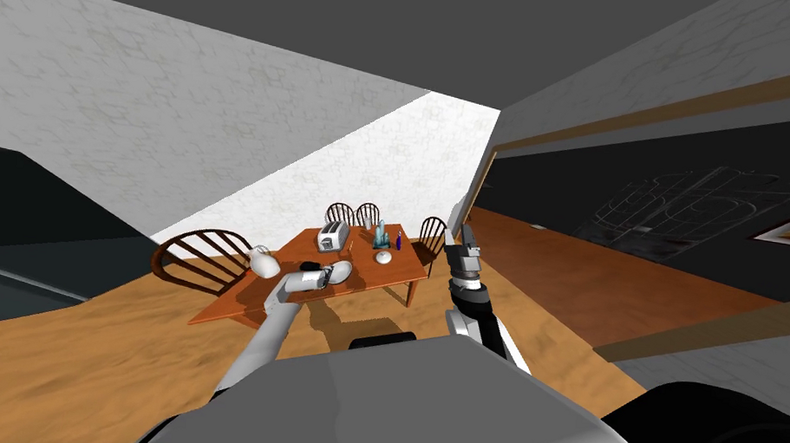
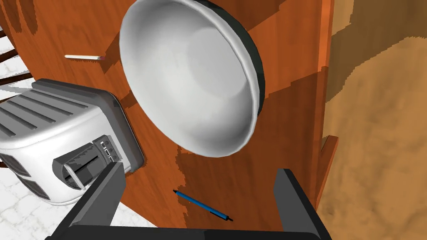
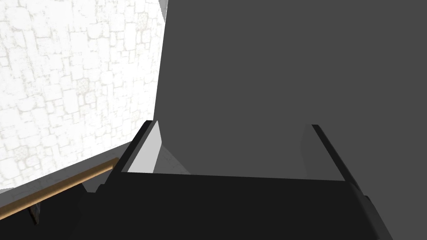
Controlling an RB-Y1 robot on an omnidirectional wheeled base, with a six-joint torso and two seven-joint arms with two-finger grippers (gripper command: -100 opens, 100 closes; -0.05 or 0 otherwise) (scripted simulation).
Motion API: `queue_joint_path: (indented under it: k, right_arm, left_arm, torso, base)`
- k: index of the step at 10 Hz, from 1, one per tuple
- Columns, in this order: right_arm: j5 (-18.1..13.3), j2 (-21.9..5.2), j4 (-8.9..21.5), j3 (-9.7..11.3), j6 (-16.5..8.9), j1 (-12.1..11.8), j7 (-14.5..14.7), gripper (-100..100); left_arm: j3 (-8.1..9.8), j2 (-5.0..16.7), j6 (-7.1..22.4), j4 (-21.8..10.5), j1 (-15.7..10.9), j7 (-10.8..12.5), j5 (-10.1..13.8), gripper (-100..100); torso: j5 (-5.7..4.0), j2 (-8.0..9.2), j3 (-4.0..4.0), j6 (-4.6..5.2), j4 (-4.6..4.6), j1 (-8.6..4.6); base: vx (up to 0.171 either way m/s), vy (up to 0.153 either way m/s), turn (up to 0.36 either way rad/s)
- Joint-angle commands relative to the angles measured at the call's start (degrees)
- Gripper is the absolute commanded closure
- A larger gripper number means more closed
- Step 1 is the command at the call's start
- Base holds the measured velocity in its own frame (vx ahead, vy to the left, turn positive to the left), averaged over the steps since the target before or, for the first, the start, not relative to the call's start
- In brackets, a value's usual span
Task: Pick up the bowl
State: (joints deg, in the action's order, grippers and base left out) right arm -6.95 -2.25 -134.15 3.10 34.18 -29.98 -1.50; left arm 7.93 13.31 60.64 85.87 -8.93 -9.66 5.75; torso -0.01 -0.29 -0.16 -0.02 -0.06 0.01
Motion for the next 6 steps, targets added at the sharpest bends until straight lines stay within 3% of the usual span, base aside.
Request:
queue_joint_path:
  k: [1,6]
  right_arm:
    - [0.00,0.00,0.00,0.00,0.00,0.00,0.00,0]
    - [0.00,0.00,0.00,0.00,0.00,0.00,0.00,0]
  left_arm:
    - [0.86,0.33,2.25,-2.83,-0.92,-0.48,0.43,-100]
    - [2.49,0.44,7.57,-8.43,-1.73,-1.11,1.00,-100]
  torso:
    - [0.00,0.00,0.00,0.00,0.00,0.00]
    - [0.01,-0.05,-0.03,0.00,-0.02,0.01]
  base:
    - [0.101,-0.014,-0.046]
    - [0.098,0.004,-0.039]
